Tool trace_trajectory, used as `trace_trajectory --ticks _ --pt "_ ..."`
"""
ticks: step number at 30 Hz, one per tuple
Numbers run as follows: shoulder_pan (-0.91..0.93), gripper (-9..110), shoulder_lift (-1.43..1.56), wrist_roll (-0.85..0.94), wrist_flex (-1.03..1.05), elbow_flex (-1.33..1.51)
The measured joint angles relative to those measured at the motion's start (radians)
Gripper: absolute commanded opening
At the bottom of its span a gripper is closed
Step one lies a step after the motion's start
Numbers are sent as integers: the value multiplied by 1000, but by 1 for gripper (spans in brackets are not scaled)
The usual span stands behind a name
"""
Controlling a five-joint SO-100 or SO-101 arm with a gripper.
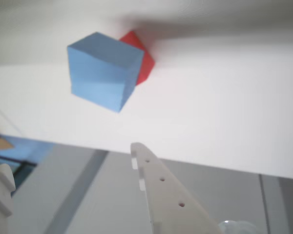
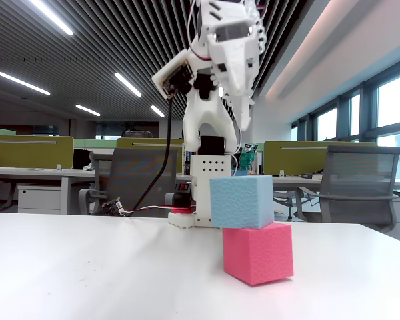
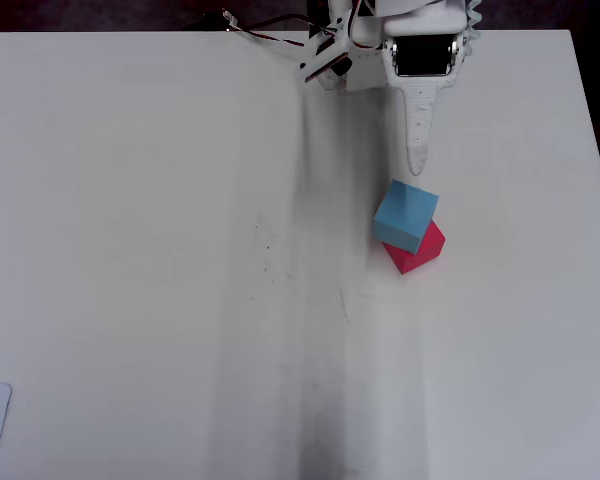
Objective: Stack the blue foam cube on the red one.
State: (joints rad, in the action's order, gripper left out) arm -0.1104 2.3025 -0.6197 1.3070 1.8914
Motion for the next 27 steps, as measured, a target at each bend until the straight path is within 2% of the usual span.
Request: trace_trajectory --ticks 7,8,11,15,27 --pt "37 27 241 71 -97 281" --pt "44 26 362 87 -147 393" --pt "54 24 407 89 -178 430" --pt "75 23 594 89 -225 646" --pt "95 17 868 118 -230 857"
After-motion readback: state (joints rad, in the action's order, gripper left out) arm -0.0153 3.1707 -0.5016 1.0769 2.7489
